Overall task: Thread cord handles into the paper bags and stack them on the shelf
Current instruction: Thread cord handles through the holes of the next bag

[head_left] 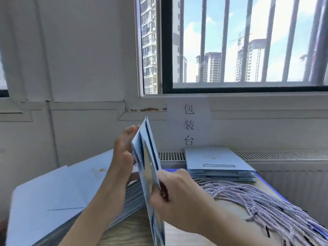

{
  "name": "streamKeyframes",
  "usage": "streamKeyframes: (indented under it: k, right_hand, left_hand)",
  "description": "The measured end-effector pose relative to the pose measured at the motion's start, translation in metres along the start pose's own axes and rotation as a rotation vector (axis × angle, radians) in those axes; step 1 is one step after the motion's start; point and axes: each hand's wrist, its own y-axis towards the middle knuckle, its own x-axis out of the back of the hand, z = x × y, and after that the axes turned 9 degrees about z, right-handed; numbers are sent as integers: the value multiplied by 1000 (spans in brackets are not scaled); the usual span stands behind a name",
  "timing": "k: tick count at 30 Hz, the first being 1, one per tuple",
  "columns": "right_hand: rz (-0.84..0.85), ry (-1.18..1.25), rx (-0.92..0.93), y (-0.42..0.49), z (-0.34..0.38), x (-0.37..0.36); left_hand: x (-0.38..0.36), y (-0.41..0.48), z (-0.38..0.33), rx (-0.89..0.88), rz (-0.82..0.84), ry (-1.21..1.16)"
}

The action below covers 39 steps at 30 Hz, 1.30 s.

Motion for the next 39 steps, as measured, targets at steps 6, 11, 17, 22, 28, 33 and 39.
streamKeyframes:
  k: [6, 11, 17, 22, 28, 33, 39]
  right_hand:
    - [-101, 108, 0, 1, 0, -15]
    - [-176, 104, -44, -7, -7, -14]
    - [-185, 95, -79, -11, -9, -12]
    - [-101, -19, -77, -13, -11, -15]
    - [-93, 43, -64, -13, -16, -14]
    - [5, 41, -63, -21, -10, -3]
    - [-141, 368, -52, -22, -17, 23]
  left_hand:
    - [-5, -21, 6, -126, 198, 447]
    - [-7, -22, 12, -174, 157, 482]
    - [-6, -17, 17, -345, -209, 913]
    - [-22, -22, 20, -178, -358, 729]
    - [-35, -28, 15, -57, -262, 469]
    - [-35, -28, 16, -63, -305, 486]
    - [-34, -29, 17, -35, -277, 494]
